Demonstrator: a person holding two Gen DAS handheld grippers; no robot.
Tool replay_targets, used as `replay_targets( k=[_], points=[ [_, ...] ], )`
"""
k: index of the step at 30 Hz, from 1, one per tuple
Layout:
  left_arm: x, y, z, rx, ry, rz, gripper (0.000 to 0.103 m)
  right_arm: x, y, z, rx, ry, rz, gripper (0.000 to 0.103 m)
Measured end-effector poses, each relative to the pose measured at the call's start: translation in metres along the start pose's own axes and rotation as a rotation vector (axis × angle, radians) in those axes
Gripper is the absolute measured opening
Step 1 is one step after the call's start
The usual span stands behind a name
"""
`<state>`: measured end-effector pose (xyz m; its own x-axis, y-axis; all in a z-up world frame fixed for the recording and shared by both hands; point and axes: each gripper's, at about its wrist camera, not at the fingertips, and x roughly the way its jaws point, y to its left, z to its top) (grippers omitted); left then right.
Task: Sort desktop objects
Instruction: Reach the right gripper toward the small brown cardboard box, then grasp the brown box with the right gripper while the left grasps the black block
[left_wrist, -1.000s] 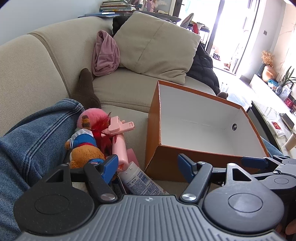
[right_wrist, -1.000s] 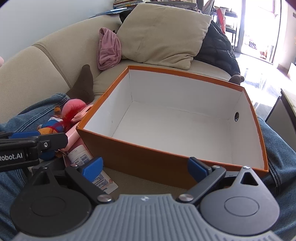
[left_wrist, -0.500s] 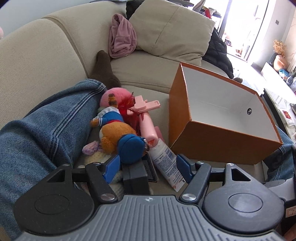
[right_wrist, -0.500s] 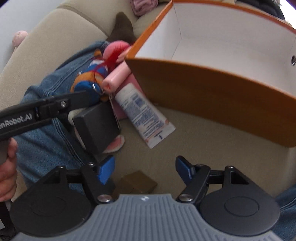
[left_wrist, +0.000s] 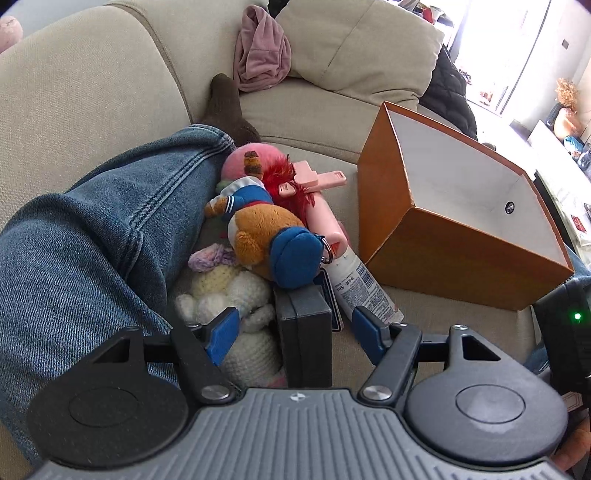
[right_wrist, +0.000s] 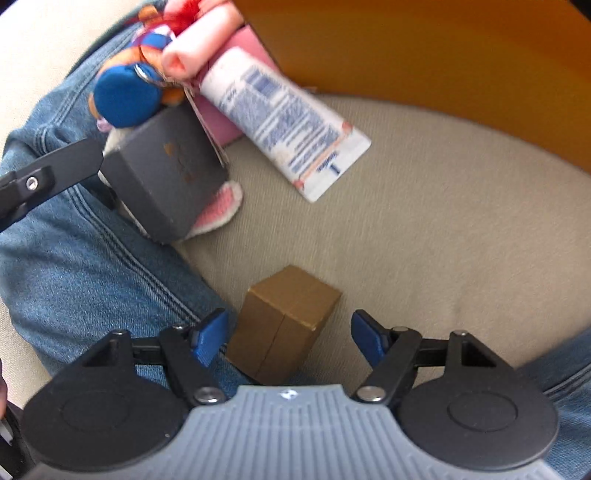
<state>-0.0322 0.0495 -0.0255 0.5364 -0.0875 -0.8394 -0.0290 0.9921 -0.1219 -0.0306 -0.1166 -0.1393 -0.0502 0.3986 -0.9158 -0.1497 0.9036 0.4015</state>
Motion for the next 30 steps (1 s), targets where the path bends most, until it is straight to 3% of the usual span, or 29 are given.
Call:
replay_targets(
  k=[4, 6, 12, 14, 19, 20, 21, 22, 30],
  points=[
    [0.004, 0.000, -0.002, 0.000, 0.014, -0.008, 0.080, 0.009, 0.001, -0.001, 0.017, 0.037, 0.024, 0.060],
    [0.007, -0.002, -0.004, 0.003, 0.021, -0.012, 0.080, 0.006, 0.003, -0.002, 0.008, 0.021, 0.021, 0.060],
    [0.016, -0.007, -0.006, 0.010, 0.040, -0.004, 0.079, -0.025, 0.014, -0.007, -0.092, -0.144, -0.051, 0.052],
    [0.018, -0.009, -0.007, 0.016, 0.046, 0.011, 0.066, -0.035, 0.015, -0.006, -0.111, -0.196, -0.081, 0.051],
    [0.027, -0.010, -0.010, 0.011, 0.071, 0.018, 0.059, -0.052, 0.009, -0.004, -0.165, -0.318, -0.212, 0.049],
    [0.029, -0.010, -0.010, 0.009, 0.074, 0.020, 0.051, -0.059, 0.006, 0.000, -0.170, -0.329, -0.224, 0.049],
    [0.030, -0.010, -0.010, 0.009, 0.078, 0.025, 0.043, -0.063, -0.004, 0.006, -0.172, -0.333, -0.223, 0.049],
    [0.032, -0.010, -0.010, 0.009, 0.080, 0.024, 0.041, -0.063, -0.005, 0.007, -0.175, -0.332, -0.225, 0.049],
    [0.025, -0.006, -0.009, -0.013, 0.045, 0.019, 0.039, -0.046, -0.014, 0.007, -0.202, -0.283, -0.221, 0.050]
  ],
)
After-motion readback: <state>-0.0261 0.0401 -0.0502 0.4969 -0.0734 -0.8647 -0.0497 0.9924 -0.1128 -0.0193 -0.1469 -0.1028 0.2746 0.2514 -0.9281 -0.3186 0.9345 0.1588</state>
